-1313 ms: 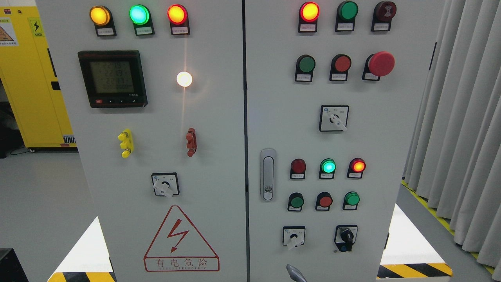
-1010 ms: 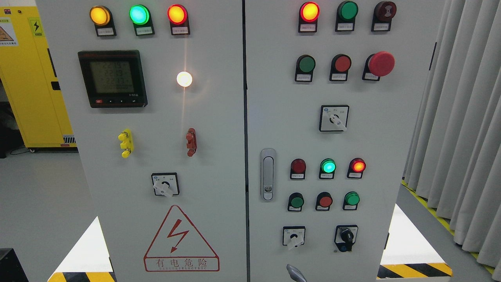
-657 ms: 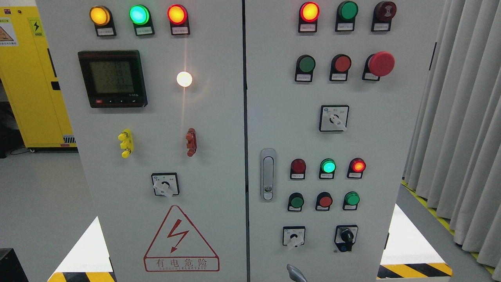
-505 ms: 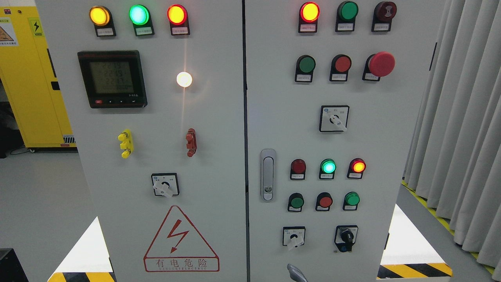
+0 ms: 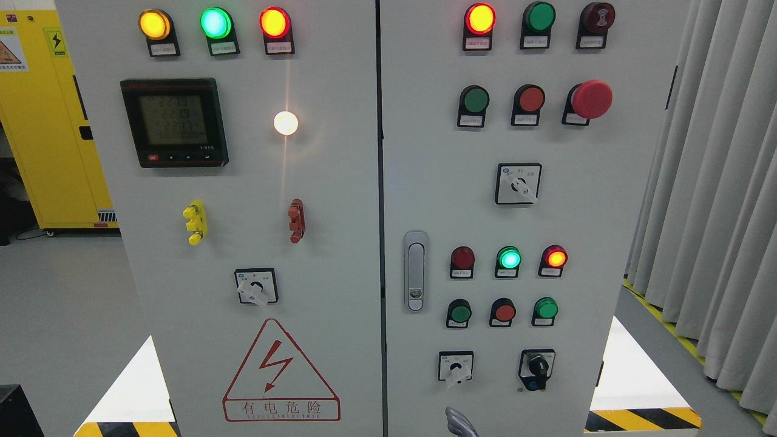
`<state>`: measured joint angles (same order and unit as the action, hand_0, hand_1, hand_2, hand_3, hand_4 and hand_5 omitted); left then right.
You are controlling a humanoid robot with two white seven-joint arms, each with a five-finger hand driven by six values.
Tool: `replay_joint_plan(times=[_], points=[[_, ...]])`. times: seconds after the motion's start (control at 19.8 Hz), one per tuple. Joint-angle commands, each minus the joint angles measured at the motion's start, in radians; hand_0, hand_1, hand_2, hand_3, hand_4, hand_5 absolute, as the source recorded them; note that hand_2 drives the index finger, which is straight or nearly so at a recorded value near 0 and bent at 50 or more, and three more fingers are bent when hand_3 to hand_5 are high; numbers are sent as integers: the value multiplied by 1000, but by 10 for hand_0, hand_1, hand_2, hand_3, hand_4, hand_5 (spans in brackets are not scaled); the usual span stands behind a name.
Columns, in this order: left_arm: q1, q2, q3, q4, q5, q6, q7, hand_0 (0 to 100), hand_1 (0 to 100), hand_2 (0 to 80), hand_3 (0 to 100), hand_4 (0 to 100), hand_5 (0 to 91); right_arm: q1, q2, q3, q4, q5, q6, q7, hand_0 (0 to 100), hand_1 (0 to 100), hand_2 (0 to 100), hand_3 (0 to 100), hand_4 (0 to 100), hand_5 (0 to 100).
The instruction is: Press green start button
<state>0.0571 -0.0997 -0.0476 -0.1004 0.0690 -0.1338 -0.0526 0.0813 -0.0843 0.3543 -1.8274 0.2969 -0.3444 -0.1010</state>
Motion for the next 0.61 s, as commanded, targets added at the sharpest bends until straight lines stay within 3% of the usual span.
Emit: replay_joint_plan(times=[0.0, 0.05, 0.1, 0.15, 0.3, 0.4, 0.56], points=[[0, 0, 0, -1, 0, 0, 0, 120, 556, 0, 0, 0, 0, -38, 11, -98, 3, 294, 2, -23, 341, 742, 0, 657, 807, 835], [0, 0, 0, 1, 0, 0, 0, 120, 556, 0, 0, 0, 0, -60, 17, -115, 5, 367, 7, -40, 342, 794, 0, 820, 936, 918], [0, 0, 0, 1, 0, 0, 0, 120, 556, 0, 0, 0, 0, -84, 27, -130, 8, 434, 12, -54, 390, 798, 0, 822, 937, 919], [0, 0, 0, -1, 0, 0, 0, 120, 556, 0, 0, 0, 0, -106, 34, -146, 17, 491, 12, -60, 333, 818, 0, 893, 982, 984], [0, 0, 0, 1, 0, 0, 0, 120, 556, 0, 0, 0, 0, -161, 35, -161, 25, 631, 74, -65, 328, 849, 0, 928, 997, 1000], [0, 0, 0, -1, 0, 0, 0, 120, 556, 0, 0, 0, 0, -208, 35, -160, 42, 689, 110, -63, 405, 869, 0, 934, 990, 1000], [1, 0, 0, -1, 0, 0, 0, 120, 556, 0, 0, 0, 0, -274, 37, -179, 105, 754, 111, -65, 521, 905, 1, 939, 986, 1000]])
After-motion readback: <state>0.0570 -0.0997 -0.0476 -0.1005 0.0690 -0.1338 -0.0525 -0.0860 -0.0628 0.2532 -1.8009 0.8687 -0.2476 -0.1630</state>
